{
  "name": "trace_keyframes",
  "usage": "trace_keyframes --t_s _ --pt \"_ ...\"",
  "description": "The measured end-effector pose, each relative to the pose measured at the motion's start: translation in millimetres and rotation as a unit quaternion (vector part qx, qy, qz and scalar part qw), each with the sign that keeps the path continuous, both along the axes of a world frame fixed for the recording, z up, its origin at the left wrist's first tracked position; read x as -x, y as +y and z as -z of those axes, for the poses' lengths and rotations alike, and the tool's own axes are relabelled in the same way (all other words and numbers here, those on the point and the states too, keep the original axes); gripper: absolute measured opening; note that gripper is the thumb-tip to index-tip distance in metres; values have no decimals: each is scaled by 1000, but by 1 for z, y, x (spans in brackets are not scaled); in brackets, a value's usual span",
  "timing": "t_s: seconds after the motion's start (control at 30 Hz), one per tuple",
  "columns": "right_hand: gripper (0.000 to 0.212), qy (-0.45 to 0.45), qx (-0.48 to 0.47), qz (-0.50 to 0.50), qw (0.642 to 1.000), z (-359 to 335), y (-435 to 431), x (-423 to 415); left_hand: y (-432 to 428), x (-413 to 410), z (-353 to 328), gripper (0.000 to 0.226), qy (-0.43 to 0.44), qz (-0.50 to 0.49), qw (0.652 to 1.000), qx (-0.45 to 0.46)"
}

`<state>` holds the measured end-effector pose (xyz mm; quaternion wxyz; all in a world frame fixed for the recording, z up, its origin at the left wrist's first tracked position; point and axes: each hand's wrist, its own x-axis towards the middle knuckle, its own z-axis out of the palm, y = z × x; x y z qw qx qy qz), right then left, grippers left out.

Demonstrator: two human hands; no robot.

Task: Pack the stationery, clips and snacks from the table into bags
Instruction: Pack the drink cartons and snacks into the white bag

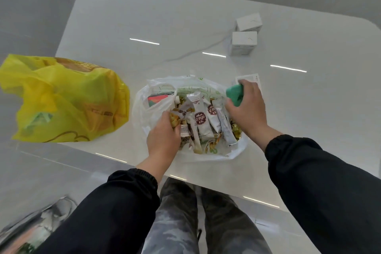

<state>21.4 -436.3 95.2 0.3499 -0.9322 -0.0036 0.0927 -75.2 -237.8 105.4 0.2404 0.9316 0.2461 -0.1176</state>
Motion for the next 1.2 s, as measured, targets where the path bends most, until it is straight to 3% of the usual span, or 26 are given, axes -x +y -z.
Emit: trace_keyframes --t_s 0.13,0.23,0.4,0.5,0.6,0.67,0.73,0.8,0.87,0.93,1.03,1.13,1.2 --pt "63 40 72 -216 973 1 32 17 3 1 -2 11 -4 21 999 -33" --pt "69 75 114 -250 959 8 39 27 4 1 1 11 9 16 999 -47" --pt "66 104 88 -244 960 9 36 34 11 5 4 22 21 104 985 -138" --pt "48 75 65 -224 970 4 27 29 18 7 8 25 -51 188 967 -165" --pt "37 23 85 -127 988 5 11 17 23 0 9 39 -139 246 943 -173" --pt "48 78 95 -7 992 8 2 11 22 -9 6 58 -139 257 942 -166" --pt "69 232 38 134 963 14 -2 5 18 -20 0 68 -81 208 966 -130" --pt "86 371 -61 235 896 19 -3 1 14 -32 0 72 5 100 991 -83" --pt "88 425 -115 256 861 25 -5 0 11 -43 4 72 89 -30 996 -3" --pt "63 412 -113 235 873 24 -6 -1 12 -48 8 55 130 -69 989 33" --pt "18 383 -91 163 905 14 0 -3 13 -48 3 19 86 -27 996 25" --pt "5 335 -98 136 927 2 10 -5 16 -47 -18 24 -16 -109 984 139" --pt "12 304 -41 141 941 2 14 -5 20 -44 -34 19 -70 -174 953 237"
